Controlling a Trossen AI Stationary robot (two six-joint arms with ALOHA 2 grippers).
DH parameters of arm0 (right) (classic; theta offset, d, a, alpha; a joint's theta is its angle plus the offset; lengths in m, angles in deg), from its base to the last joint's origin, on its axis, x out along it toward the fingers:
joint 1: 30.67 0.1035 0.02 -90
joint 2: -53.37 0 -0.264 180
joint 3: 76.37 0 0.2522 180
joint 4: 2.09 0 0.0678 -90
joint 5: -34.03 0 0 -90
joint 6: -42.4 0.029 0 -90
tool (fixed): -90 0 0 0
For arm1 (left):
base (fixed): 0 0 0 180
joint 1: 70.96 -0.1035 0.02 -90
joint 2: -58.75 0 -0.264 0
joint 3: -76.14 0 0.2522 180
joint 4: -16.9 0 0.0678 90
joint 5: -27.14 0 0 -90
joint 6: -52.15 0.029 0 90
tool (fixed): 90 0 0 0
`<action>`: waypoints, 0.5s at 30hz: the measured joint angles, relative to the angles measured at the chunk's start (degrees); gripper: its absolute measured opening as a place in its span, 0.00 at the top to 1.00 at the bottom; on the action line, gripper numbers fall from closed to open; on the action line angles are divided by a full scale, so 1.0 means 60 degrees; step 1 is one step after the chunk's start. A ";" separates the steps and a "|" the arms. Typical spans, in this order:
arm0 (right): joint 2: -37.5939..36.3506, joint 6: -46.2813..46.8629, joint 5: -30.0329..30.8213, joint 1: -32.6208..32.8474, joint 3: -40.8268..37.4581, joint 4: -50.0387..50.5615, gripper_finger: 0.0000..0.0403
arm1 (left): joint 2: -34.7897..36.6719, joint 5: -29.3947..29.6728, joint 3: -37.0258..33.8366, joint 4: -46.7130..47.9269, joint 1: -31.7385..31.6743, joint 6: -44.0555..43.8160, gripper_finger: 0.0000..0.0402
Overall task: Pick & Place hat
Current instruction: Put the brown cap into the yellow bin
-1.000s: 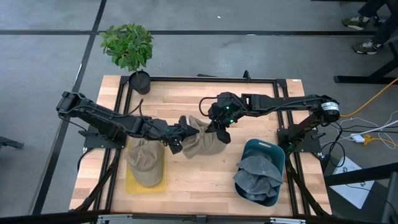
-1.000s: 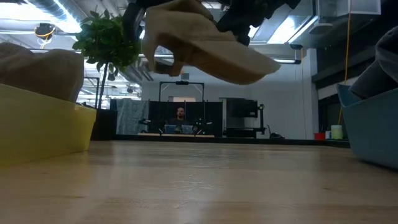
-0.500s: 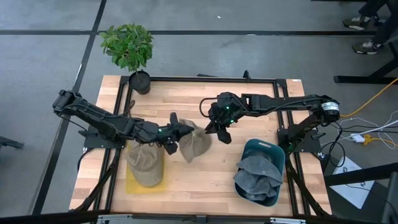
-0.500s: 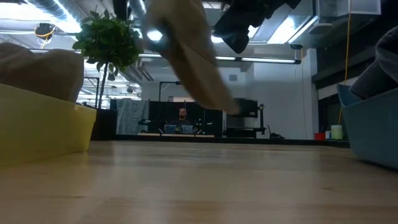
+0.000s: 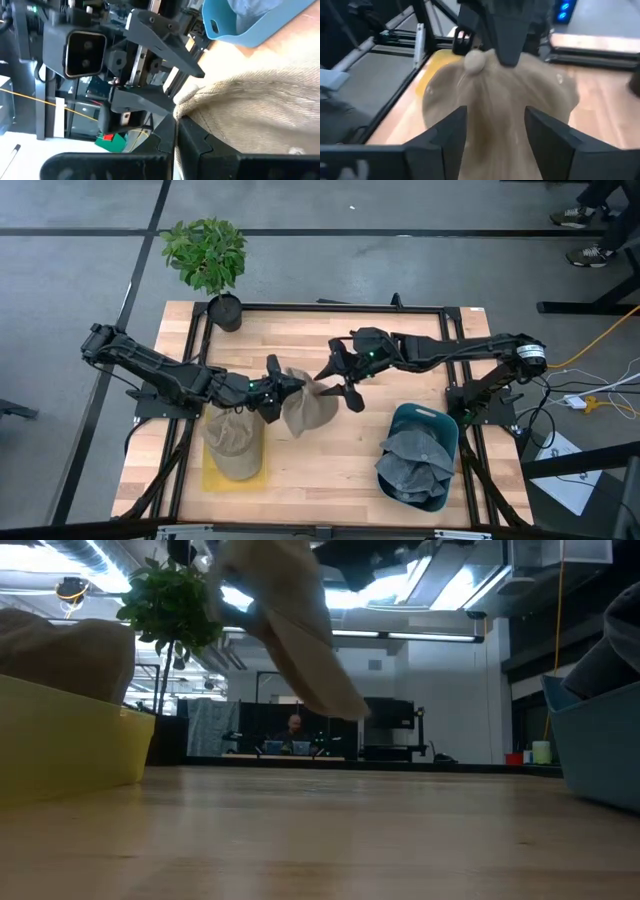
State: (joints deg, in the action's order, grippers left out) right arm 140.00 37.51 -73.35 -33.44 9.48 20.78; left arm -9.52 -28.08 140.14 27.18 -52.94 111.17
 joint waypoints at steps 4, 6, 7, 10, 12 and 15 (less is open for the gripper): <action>0.0045 -0.0156 0.0541 0.0153 0.0000 -0.0345 0.48 | 0.0000 0.0110 0.0000 -0.0111 0.0000 0.0007 0.99; 0.0165 -0.0192 0.0549 0.0208 0.0004 -0.0637 0.47 | -0.0004 0.0110 0.0000 -0.0157 0.0000 0.0009 0.99; 0.0248 -0.0193 0.0553 0.0235 0.0004 -0.0746 0.46 | -0.0004 0.0110 0.0000 -0.0164 0.0000 0.0009 0.99; 0.0582 -0.0200 0.0549 0.0317 0.0004 -0.1208 0.46 | -0.0004 0.0108 0.0000 -0.0173 0.0000 0.0015 0.99; 0.0798 -0.0268 0.0548 0.0321 0.0004 -0.1355 0.46 | -0.0004 0.0112 0.0000 -0.0189 0.0000 0.0013 0.99; 0.0863 -0.0262 0.0549 0.0321 0.0004 -0.1304 0.50 | -0.0004 0.0442 0.0000 -0.0214 0.0000 0.0034 0.99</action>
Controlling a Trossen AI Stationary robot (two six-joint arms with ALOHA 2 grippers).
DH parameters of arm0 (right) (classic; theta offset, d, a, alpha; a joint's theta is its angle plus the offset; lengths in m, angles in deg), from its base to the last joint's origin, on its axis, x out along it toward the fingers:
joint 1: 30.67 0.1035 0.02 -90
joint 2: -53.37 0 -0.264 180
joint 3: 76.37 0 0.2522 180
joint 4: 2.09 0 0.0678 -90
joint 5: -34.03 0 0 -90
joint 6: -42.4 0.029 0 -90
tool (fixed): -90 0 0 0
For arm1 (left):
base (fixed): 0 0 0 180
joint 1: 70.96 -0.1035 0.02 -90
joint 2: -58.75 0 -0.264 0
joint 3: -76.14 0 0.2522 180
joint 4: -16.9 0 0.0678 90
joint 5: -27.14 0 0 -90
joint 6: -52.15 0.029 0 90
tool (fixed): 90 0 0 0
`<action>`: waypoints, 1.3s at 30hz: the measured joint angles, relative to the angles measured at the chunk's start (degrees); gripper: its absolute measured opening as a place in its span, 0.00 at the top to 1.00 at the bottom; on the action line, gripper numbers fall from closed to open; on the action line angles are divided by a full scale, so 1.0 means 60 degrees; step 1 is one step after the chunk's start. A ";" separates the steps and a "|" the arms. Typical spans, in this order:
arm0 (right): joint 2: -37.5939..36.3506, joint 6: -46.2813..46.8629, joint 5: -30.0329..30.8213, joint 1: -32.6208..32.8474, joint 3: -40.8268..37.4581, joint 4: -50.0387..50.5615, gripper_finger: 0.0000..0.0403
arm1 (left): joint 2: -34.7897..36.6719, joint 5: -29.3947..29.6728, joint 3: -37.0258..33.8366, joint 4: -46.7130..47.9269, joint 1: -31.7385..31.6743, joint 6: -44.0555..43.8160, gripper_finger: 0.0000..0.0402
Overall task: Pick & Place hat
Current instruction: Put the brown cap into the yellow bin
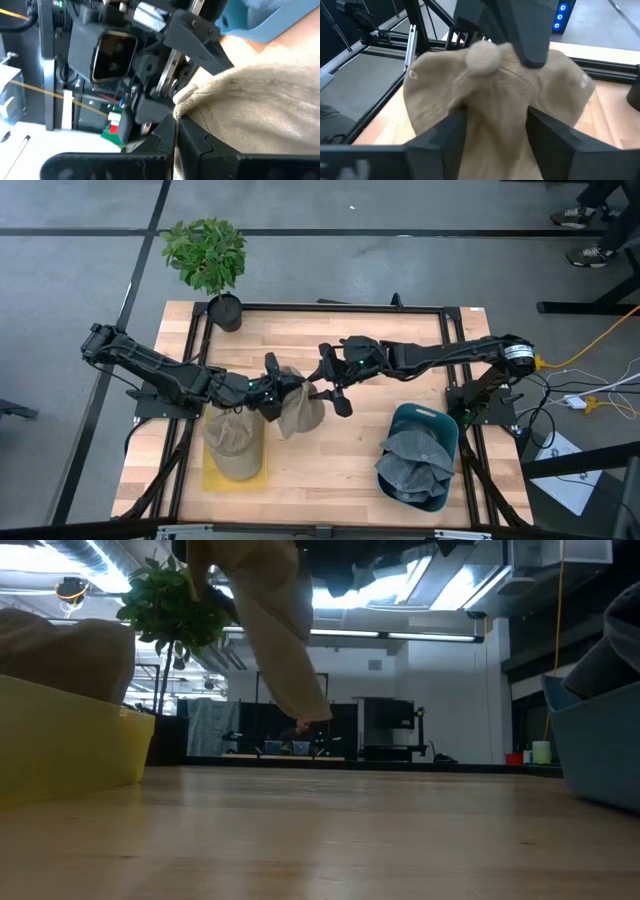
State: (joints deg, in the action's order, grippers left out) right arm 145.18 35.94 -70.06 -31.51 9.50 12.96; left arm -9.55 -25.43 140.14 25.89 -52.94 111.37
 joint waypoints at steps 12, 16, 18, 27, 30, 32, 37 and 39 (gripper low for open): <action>-0.0004 0.0034 -0.0331 -0.0011 0.0000 0.0221 0.96 | -0.0004 0.0931 0.0000 0.0047 0.0326 -0.1054 0.87; -0.0068 0.0059 0.0278 -0.0075 0.0000 0.0627 0.98 | 0.0067 0.2145 0.0000 0.0054 0.0500 -0.2120 0.78; -0.0094 0.0262 0.1293 -0.0115 0.0000 0.0770 0.98 | 0.0208 0.2788 0.0004 0.0043 0.0567 -0.2802 0.73; -0.0154 0.0532 0.3921 -0.0335 -0.0004 0.0060 0.99 | 0.0723 0.3418 0.0015 0.0506 0.0482 -0.6693 0.63; -0.0157 0.0531 0.3922 -0.0335 -0.0004 -0.0280 0.98 | 0.0736 0.2647 0.0020 0.1040 0.0169 -0.7771 0.63; -0.0157 0.0528 0.3923 -0.0335 -0.0004 -0.0398 0.98 | 0.0735 0.2084 0.0189 0.1925 -0.0194 -0.8682 0.63; -0.0157 0.0506 0.4483 -0.0328 -0.0004 -0.0451 0.98 | 0.0634 0.0823 0.0542 0.3157 -0.0844 -0.9828 0.61; -0.0157 0.0494 0.4657 -0.0331 -0.0004 -0.0454 0.98 | 0.0645 0.0630 0.0626 0.3040 -0.0871 -0.9830 0.59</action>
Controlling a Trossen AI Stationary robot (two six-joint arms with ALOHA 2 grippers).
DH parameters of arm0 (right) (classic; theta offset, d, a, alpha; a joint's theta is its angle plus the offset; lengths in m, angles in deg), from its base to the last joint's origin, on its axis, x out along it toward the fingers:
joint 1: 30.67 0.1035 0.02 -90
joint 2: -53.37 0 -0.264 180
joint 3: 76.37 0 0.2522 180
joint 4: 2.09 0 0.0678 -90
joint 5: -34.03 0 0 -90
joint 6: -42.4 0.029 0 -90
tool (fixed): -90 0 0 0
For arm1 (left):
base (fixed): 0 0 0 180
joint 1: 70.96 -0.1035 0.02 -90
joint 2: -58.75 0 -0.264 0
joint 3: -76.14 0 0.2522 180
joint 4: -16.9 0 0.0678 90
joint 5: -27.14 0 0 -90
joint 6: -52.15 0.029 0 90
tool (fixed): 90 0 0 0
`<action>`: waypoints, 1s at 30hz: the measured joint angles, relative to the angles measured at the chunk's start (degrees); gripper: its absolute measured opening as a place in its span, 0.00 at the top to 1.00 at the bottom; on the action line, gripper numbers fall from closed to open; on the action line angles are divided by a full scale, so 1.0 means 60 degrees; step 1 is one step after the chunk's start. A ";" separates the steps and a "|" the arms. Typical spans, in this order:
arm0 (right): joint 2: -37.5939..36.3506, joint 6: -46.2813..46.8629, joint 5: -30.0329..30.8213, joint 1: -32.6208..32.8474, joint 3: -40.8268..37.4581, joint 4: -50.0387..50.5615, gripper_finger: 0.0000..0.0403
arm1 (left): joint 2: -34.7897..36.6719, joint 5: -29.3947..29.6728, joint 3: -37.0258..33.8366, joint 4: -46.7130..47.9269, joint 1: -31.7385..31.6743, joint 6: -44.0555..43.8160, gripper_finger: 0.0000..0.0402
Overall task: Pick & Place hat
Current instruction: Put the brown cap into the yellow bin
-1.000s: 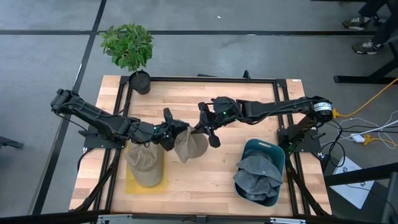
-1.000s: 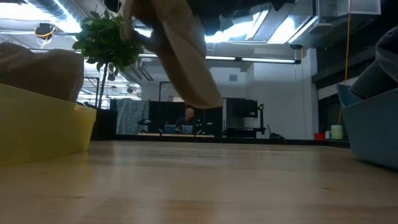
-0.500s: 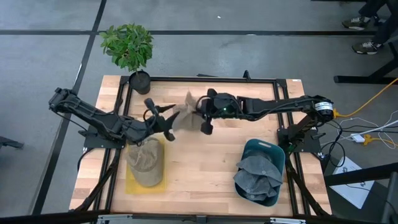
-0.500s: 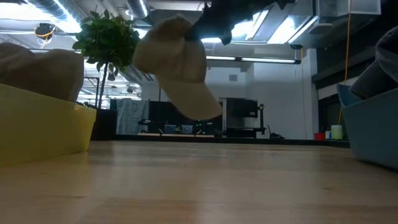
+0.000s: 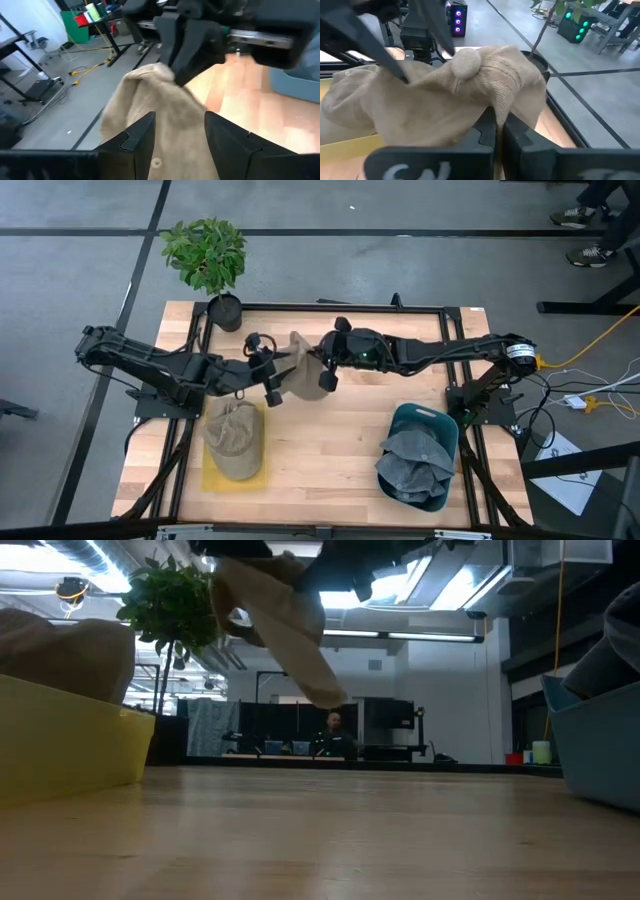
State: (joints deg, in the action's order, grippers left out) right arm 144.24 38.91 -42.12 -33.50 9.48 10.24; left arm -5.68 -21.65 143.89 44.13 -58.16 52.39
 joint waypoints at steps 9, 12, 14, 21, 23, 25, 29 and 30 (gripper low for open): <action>0.0000 -0.0176 0.0769 -0.0070 0.0000 0.0000 0.98 | -0.0040 -0.0117 0.0113 0.0041 0.0000 -0.0092 0.53; 0.0000 -0.0174 0.0286 -0.0085 0.0000 -0.0131 0.98 | -0.0207 0.0093 0.0121 0.0068 -0.0047 -0.0058 0.52; 0.0000 -0.0172 0.0073 -0.0073 0.0000 -0.0301 0.98 | -0.0368 0.0362 0.0121 0.0032 -0.0112 0.0151 0.52; 0.0000 -0.0031 -0.0463 -0.0076 0.0000 -0.0436 0.98 | -0.0867 0.1748 0.0117 0.0022 -0.0408 0.0731 0.52; 0.0000 -0.0026 -0.0493 -0.0075 0.0000 -0.0432 0.98 | -0.0882 0.1813 0.0117 0.0005 -0.0485 0.0846 0.52; 0.0000 -0.0033 -0.0493 -0.0073 0.0000 -0.0440 0.98 | -0.0885 0.1581 0.0117 -0.0007 -0.0556 0.0909 0.52; 0.0000 -0.0180 -0.0531 -0.0073 0.0000 -0.0640 0.98 | -0.0885 0.0779 0.0117 -0.0039 -0.0659 0.0913 0.56; 0.0003 -0.0188 -0.0581 -0.0073 0.0000 -0.0661 0.98 | -0.0889 0.0573 0.0117 -0.0039 -0.0663 0.0913 0.59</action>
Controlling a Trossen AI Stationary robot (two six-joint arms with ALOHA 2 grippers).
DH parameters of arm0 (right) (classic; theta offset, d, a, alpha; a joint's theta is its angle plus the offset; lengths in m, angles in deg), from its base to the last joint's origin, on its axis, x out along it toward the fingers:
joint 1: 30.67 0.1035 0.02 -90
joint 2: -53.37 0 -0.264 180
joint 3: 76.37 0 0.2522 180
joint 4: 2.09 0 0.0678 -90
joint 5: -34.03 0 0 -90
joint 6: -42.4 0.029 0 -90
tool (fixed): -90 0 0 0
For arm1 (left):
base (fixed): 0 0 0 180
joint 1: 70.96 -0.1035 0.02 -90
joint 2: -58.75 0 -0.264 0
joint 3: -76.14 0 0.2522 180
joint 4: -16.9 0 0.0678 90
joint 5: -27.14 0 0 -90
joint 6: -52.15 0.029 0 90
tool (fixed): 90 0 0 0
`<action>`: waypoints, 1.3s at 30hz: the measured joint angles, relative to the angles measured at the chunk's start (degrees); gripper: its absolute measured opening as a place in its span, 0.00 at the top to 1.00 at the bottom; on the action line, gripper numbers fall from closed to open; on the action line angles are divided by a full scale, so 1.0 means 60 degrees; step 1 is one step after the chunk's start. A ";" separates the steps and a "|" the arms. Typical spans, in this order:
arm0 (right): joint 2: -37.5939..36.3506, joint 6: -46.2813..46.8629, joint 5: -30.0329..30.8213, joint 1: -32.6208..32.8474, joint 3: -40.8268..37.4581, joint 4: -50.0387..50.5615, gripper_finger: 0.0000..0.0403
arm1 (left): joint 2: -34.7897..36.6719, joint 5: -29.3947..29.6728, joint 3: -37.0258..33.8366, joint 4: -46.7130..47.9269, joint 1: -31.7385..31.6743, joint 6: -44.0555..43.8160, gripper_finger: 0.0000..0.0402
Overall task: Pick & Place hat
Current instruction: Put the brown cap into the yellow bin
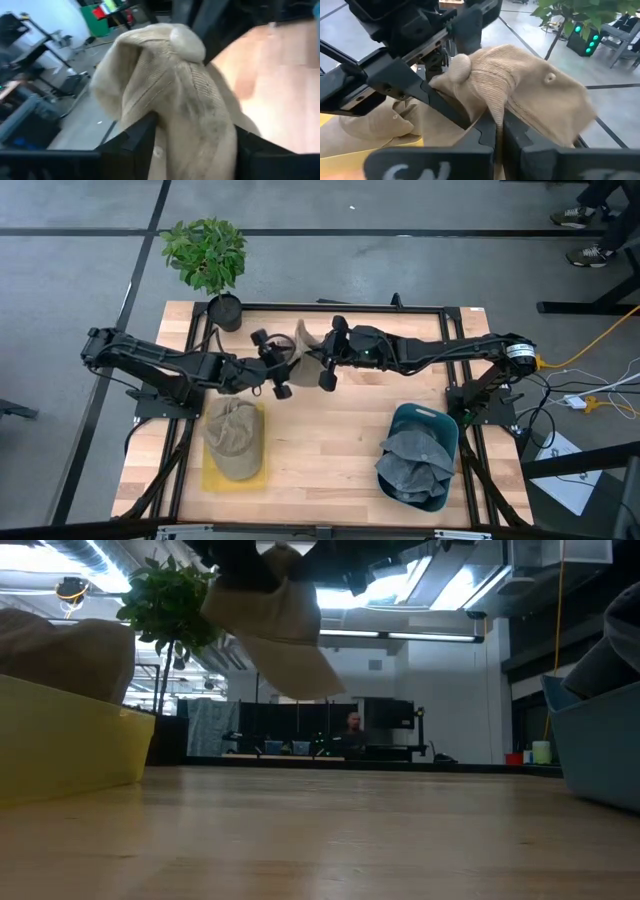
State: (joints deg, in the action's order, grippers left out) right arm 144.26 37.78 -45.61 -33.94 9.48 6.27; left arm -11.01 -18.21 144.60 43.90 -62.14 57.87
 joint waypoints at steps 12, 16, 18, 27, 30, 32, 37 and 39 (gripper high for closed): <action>-0.0056 -0.0496 -0.1665 -0.0066 0.0000 0.0868 0.91 | 0.0663 -0.1067 -0.0004 0.0292 0.0174 0.0562 0.98; -0.0275 -0.0294 -0.3322 -0.0253 0.0000 0.1411 0.82 | 0.1259 -0.2193 -0.0007 0.0771 0.0175 0.0062 0.99; -0.0435 -0.0117 -0.4006 -0.0390 0.0000 0.1569 0.76 | 0.1521 -0.2905 -0.0007 0.0900 0.0175 -0.0221 0.99; -0.0764 0.0087 -0.4751 -0.0627 0.0000 0.2530 0.58 | 0.1969 -0.7265 -0.0011 0.0749 -0.0215 -0.2883 0.99; -0.0764 0.0090 -0.4769 -0.0595 0.0000 0.2380 0.56 | 0.2011 -0.7361 -0.0011 0.0834 -0.0450 -0.3800 0.99; -0.0764 -0.0152 -0.4767 -0.0511 0.0000 0.2293 0.55 | 0.2011 -0.7829 -0.0010 0.0883 -0.0634 -0.4017 0.99; -0.0764 -0.0575 -0.5156 -0.0415 0.0000 0.1817 0.54 | 0.2011 -0.9486 -0.0011 0.0914 -0.0873 -0.3685 0.99; -0.0735 -0.0605 -0.5567 -0.0419 0.0000 0.1541 0.54 | 0.2011 -0.9615 -0.0011 0.0872 -0.0874 -0.3354 0.99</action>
State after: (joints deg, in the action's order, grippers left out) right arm 139.85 34.15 -79.01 -36.45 9.48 15.52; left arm 1.05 -75.90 144.53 49.13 -67.39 37.75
